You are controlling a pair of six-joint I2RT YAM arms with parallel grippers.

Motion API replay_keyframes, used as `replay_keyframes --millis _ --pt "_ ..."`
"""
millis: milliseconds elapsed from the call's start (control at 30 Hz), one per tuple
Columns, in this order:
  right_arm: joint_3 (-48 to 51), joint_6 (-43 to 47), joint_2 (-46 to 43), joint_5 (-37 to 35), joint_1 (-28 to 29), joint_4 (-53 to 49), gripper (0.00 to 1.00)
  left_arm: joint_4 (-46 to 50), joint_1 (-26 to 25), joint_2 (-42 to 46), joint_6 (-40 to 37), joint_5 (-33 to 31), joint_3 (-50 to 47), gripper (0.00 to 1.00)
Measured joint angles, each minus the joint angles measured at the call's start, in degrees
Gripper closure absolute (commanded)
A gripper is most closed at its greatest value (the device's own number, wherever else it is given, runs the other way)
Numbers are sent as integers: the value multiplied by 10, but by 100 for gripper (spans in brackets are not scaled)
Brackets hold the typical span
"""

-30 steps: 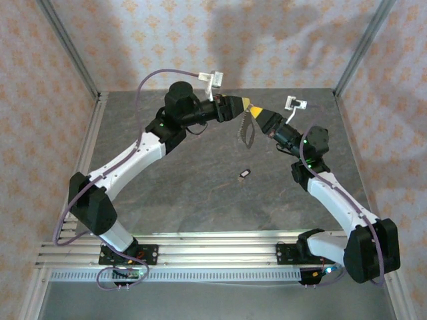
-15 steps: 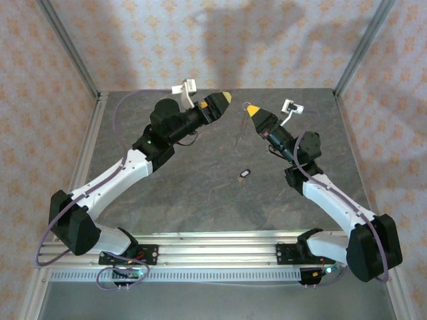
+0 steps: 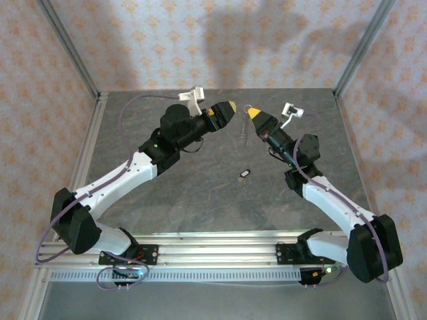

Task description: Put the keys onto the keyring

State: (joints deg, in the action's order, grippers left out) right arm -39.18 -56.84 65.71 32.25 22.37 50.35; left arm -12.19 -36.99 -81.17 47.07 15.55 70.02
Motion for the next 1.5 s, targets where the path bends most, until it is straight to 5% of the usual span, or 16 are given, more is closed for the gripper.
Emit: replay_keyframes --millis 333,1500 --pt "27 -19 -23 -31 0 1 100 -21 -20 -15 0 1 0 50" --pt "41 -32 -30 -46 0 3 100 -126 -55 -83 40 0 3 67"
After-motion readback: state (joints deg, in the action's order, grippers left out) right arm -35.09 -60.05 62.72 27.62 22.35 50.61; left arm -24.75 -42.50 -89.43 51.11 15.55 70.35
